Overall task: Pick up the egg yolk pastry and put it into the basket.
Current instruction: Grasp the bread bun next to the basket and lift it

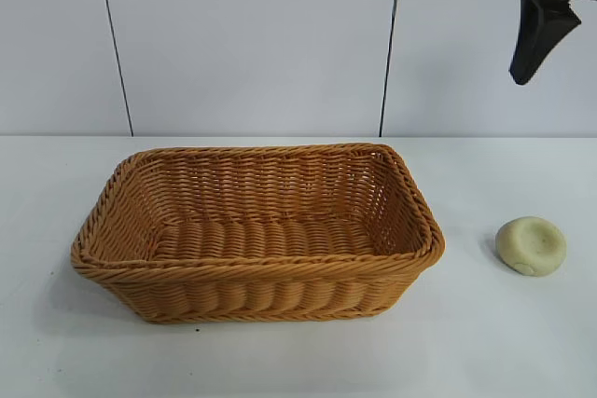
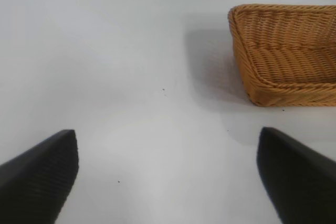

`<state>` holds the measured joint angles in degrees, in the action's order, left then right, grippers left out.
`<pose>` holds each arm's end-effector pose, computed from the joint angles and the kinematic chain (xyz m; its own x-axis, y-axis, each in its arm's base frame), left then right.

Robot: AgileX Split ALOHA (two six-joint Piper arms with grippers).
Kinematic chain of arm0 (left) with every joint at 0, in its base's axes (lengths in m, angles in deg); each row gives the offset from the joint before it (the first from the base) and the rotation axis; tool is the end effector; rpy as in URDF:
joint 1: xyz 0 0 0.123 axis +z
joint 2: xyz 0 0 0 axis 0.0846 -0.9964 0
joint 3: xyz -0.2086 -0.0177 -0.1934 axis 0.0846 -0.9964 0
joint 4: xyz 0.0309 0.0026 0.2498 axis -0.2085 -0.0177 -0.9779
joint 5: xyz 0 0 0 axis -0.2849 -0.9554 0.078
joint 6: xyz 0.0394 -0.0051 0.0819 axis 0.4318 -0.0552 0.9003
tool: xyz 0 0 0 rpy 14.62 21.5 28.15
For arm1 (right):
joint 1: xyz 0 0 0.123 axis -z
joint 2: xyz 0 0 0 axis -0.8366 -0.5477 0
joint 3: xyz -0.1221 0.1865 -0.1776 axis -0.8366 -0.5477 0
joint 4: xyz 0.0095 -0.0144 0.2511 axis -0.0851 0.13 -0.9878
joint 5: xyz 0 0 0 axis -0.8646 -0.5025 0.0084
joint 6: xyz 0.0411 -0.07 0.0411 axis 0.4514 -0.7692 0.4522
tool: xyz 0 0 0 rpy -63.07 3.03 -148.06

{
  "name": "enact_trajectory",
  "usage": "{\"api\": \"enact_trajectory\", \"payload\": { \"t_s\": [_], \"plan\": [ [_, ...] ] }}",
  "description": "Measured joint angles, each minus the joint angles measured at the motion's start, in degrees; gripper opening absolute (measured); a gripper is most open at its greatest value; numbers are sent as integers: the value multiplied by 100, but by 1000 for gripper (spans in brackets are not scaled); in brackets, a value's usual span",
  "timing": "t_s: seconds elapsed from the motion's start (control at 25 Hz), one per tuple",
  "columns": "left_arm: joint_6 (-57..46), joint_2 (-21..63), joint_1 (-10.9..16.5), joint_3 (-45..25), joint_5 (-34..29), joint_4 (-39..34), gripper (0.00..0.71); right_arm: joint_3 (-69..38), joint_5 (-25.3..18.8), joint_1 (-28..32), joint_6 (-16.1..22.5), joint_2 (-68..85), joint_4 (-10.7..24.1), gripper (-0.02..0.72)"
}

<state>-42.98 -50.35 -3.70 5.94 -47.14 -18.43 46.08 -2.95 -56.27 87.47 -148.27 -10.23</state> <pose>-0.0051 -0.0050 0.2750 -0.4667 -0.0385 -0.8836 0.0133 0.9986 -0.0505 0.3567 0.0064 0.2329 -0.9753 0.1006 -0.1965 0.0777 0.9896 0.1208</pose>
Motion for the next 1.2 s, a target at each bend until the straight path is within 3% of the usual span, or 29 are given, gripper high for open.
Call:
{"api": "enact_trajectory", "payload": {
  "t_s": [0.28,0.48,0.68,0.8,1.0,1.2],
  "plan": [
    [0,0,0,0,0,0,664,4,517,0,-19,-1017,-50,627],
    [0,0,0,0,0,0,664,4,1004,0,-19,-1650,-369,627],
    [0,0,0,0,0,0,664,4,1135,0,-19,-1961,-460,613],
    [0,0,0,0,0,0,664,4,1130,0,-19,-1996,-454,511],
    [0,0,0,0,0,0,664,6,976,0,-68,-1996,-448,248],
    [0,0,0,0,0,0,664,4,729,0,-321,-1683,-448,199]
  ]
}}
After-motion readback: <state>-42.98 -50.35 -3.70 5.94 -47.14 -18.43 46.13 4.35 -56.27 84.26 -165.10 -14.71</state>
